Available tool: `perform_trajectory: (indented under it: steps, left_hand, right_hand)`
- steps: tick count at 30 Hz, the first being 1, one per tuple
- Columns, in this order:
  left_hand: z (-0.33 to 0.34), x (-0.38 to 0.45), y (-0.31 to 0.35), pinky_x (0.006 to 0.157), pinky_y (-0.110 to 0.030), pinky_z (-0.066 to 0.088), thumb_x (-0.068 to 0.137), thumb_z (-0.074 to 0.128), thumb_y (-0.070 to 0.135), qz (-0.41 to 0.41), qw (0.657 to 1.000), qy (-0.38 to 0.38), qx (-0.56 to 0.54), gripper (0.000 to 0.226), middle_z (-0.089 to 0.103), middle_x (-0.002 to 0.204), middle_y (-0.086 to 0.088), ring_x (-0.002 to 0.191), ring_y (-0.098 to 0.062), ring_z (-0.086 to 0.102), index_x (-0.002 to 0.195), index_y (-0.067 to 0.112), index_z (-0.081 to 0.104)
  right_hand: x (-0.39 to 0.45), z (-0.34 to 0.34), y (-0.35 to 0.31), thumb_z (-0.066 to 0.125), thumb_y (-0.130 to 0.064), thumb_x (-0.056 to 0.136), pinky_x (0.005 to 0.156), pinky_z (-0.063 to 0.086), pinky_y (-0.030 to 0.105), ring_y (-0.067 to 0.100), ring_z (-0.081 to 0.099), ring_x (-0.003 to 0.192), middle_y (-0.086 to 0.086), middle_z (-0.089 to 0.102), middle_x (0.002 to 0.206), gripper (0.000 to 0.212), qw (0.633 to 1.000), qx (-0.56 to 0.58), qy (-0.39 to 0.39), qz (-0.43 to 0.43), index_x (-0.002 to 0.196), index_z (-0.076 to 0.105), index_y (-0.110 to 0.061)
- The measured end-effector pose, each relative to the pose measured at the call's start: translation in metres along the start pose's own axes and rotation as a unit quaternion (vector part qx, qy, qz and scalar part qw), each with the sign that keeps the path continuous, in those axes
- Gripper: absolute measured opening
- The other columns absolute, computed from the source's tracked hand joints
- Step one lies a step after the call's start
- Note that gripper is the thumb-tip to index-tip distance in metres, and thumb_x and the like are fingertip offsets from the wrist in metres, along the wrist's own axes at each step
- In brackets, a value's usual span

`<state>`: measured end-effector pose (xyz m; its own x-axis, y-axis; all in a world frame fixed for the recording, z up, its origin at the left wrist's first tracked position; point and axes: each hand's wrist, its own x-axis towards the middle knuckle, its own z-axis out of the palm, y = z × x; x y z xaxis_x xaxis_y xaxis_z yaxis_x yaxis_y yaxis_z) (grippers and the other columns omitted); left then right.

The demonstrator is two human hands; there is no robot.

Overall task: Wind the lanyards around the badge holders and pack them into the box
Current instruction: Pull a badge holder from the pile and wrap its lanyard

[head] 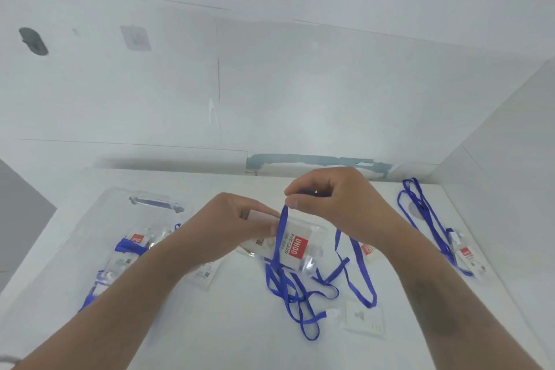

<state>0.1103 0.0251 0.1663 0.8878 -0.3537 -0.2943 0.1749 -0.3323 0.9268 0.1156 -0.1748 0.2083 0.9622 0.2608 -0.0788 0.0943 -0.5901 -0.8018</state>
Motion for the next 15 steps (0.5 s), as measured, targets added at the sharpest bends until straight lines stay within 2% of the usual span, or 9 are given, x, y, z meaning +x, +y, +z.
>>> perform_trajectory:
  steps: [2, 5, 7, 9, 11, 12, 13, 15]
  left_hand:
    - [0.0, -0.003, 0.001, 0.061, -0.015, 0.049, 0.08, 0.078, 0.028, -0.01, 0.999, -0.03, -0.028, 0.005, 0.077, 0.078, 0.008, 0.065, -0.001, 0.066, 0.084, 0.026, 0.08]
    - [-0.002, -0.005, -0.004, 0.072, -0.031, 0.051, 0.073, 0.077, 0.035, -0.024, 0.995, -0.061, -0.077, 0.026, 0.076, 0.086, -0.003, 0.073, -0.013, 0.064, 0.094, 0.019, 0.079]
    - [-0.003, -0.005, -0.007, 0.077, -0.035, 0.054, 0.071, 0.075, 0.035, -0.026, 0.991, -0.047, -0.12, 0.03, 0.077, 0.092, -0.007, 0.08, -0.018, 0.07, 0.096, 0.018, 0.079]
    - [-0.003, -0.004, -0.008, 0.077, -0.034, 0.058, 0.072, 0.074, 0.032, -0.036, 0.987, -0.009, -0.157, 0.027, 0.077, 0.097, -0.008, 0.086, -0.022, 0.073, 0.095, 0.018, 0.08]
    - [-0.002, -0.001, -0.008, 0.067, -0.028, 0.057, 0.08, 0.073, 0.024, -0.046, 0.982, 0.037, -0.178, 0.014, 0.078, 0.093, -0.008, 0.081, -0.018, 0.074, 0.091, 0.018, 0.08]
    - [-0.001, 0.0, -0.007, 0.062, -0.025, 0.056, 0.085, 0.071, 0.02, -0.05, 0.979, 0.061, -0.189, 0.01, 0.078, 0.09, -0.006, 0.076, -0.016, 0.074, 0.089, 0.018, 0.08]
    - [0.0, 0.002, -0.007, 0.059, -0.023, 0.056, 0.088, 0.068, 0.018, -0.054, 0.976, 0.084, -0.192, 0.011, 0.078, 0.088, -0.005, 0.073, -0.013, 0.074, 0.089, 0.02, 0.079]
    - [-0.001, 0.007, -0.01, 0.061, -0.023, 0.057, 0.091, 0.067, 0.019, -0.058, 0.977, 0.131, -0.156, 0.012, 0.078, 0.084, -0.001, 0.071, -0.011, 0.073, 0.09, 0.022, 0.078]
  right_hand:
    - [0.002, 0.004, 0.012, 0.075, -0.021, 0.085, 0.064, 0.048, 0.008, -0.004, 0.068, 0.077, -0.014, 0.075, 0.084, 0.005, 0.996, 0.079, 0.01, 0.029, 0.089, 0.077, -0.023]
    - [0.0, 0.021, 0.027, 0.072, -0.018, 0.087, 0.065, 0.051, 0.013, 0.005, 0.071, 0.078, -0.007, 0.077, 0.085, 0.006, 0.982, 0.177, 0.01, 0.066, 0.089, 0.077, -0.021]
    - [-0.004, 0.036, 0.035, 0.071, -0.017, 0.085, 0.064, 0.053, 0.017, 0.009, 0.072, 0.075, -0.006, 0.076, 0.08, 0.006, 0.965, 0.246, 0.008, 0.087, 0.087, 0.075, -0.02]
    - [-0.009, 0.053, 0.041, 0.062, -0.009, 0.084, 0.061, 0.053, 0.018, 0.008, 0.068, 0.067, -0.008, 0.072, 0.069, 0.012, 0.95, 0.289, 0.02, 0.117, 0.079, 0.073, -0.014]
    - [-0.012, 0.068, 0.047, 0.058, 0.003, 0.087, 0.054, 0.046, 0.017, 0.014, 0.056, 0.056, -0.004, 0.063, 0.059, 0.027, 0.961, 0.228, 0.057, 0.144, 0.066, 0.068, -0.012]
    - [-0.015, 0.076, 0.047, 0.057, 0.002, 0.087, 0.048, 0.039, 0.016, 0.014, 0.046, 0.05, -0.001, 0.057, 0.055, 0.033, 0.967, 0.183, 0.072, 0.161, 0.06, 0.065, -0.015]
    - [-0.019, 0.082, 0.046, 0.059, -0.006, 0.088, 0.046, 0.034, 0.016, 0.013, 0.038, 0.048, -0.001, 0.053, 0.054, 0.033, 0.971, 0.153, 0.074, 0.169, 0.058, 0.064, -0.019]
    - [-0.027, 0.093, 0.04, 0.059, -0.028, 0.093, 0.051, 0.036, 0.019, 0.009, 0.039, 0.048, -0.005, 0.059, 0.059, 0.03, 0.982, 0.118, 0.05, 0.135, 0.064, 0.066, -0.024]
